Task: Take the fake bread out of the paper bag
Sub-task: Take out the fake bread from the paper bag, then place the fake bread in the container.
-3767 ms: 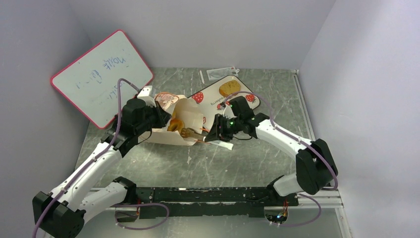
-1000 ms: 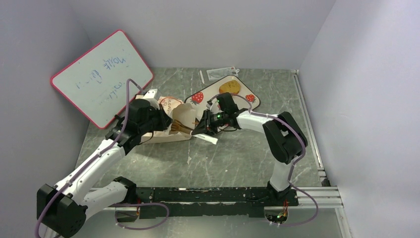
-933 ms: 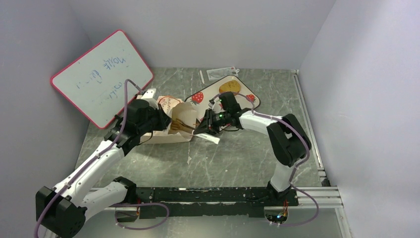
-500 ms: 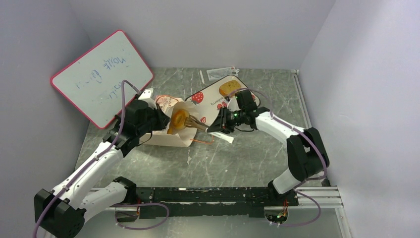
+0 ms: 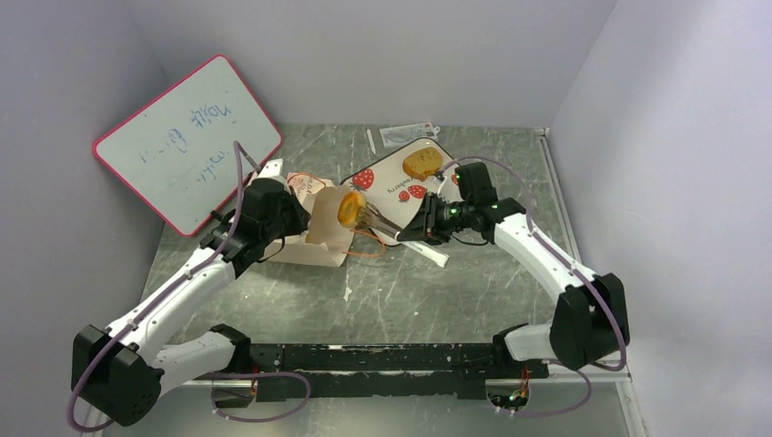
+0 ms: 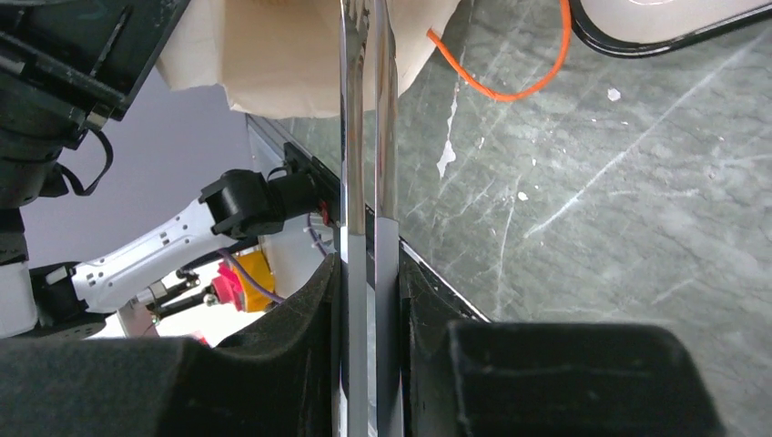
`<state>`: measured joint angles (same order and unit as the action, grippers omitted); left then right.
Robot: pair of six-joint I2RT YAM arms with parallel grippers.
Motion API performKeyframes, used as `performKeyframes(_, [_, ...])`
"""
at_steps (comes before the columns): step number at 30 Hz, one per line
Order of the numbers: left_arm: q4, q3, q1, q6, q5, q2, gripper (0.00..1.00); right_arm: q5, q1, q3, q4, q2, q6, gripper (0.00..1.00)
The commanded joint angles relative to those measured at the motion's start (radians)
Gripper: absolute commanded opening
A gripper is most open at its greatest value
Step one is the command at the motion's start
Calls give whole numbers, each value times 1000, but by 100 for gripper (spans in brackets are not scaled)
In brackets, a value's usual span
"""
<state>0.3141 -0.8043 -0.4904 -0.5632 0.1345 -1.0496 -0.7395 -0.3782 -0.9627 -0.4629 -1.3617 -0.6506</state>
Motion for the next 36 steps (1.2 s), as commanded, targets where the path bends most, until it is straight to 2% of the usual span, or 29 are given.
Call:
performKeyframes(1, [26, -40, -8, -13, 66, -14, 7, 13, 28, -47, -74, 84, 24, 4])
performKeyframes(6, [28, -34, -8, -3, 51, -6, 7, 69, 47, -94, -101, 137, 5, 4])
performKeyframes(13, [66, -30, -8, 35, 42, 44, 7, 108, 64, -87, -26, 139, -53, 5])
performKeyframes(23, [115, -42, -8, 94, -55, 122, 7, 99, 67, -44, 271, -44, -145, 5])
performKeyframes(36, [140, -23, -8, 143, -169, 225, 7, 115, 68, 1, 401, -235, -157, 6])
